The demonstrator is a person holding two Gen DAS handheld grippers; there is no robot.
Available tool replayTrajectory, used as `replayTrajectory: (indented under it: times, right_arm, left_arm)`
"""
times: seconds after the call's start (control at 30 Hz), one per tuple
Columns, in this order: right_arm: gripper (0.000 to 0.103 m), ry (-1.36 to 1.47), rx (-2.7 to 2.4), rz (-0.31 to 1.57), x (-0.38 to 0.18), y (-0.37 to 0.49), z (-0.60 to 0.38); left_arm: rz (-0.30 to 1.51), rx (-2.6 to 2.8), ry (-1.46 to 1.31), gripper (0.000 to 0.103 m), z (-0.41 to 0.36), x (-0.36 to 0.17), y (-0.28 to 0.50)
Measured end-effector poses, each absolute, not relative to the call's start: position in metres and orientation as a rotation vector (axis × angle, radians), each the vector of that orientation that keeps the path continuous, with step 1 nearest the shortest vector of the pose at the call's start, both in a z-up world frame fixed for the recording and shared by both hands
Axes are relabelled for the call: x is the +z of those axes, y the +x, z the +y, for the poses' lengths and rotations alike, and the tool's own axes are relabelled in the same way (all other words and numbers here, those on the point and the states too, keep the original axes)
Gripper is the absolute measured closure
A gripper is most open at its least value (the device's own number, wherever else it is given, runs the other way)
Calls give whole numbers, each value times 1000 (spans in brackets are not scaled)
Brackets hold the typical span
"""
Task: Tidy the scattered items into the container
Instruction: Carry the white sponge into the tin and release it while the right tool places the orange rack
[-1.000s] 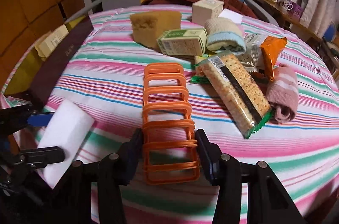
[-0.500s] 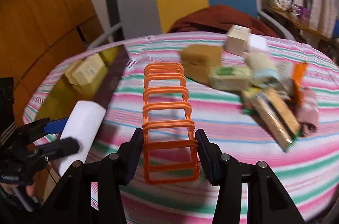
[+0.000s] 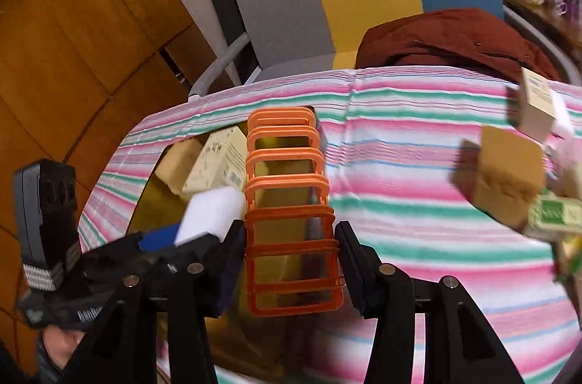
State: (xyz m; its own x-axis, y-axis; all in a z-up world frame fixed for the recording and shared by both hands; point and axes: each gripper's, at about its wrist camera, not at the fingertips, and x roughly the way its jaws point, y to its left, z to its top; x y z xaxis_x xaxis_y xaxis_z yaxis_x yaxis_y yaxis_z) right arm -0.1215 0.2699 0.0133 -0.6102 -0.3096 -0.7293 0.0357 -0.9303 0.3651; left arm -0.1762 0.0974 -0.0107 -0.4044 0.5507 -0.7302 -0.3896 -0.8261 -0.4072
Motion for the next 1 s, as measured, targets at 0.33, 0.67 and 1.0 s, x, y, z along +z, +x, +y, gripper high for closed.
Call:
replayTrajectory:
  times: [0.33, 0.67, 1.0]
  right_arm:
    - [53, 1392, -2606, -461, 6, -181, 247]
    - [49, 1409, -2531, -604, -4, -202, 255]
    - [44, 1298, -2457, -768, -3, -185, 270]
  left_arm:
    - [-338, 2259, -1288, 39, 95, -25, -213]
    - [-430, 2293, -1302, 32, 90, -37, -220]
    - [-496, 2291, -1273, 22, 82, -23, -217]
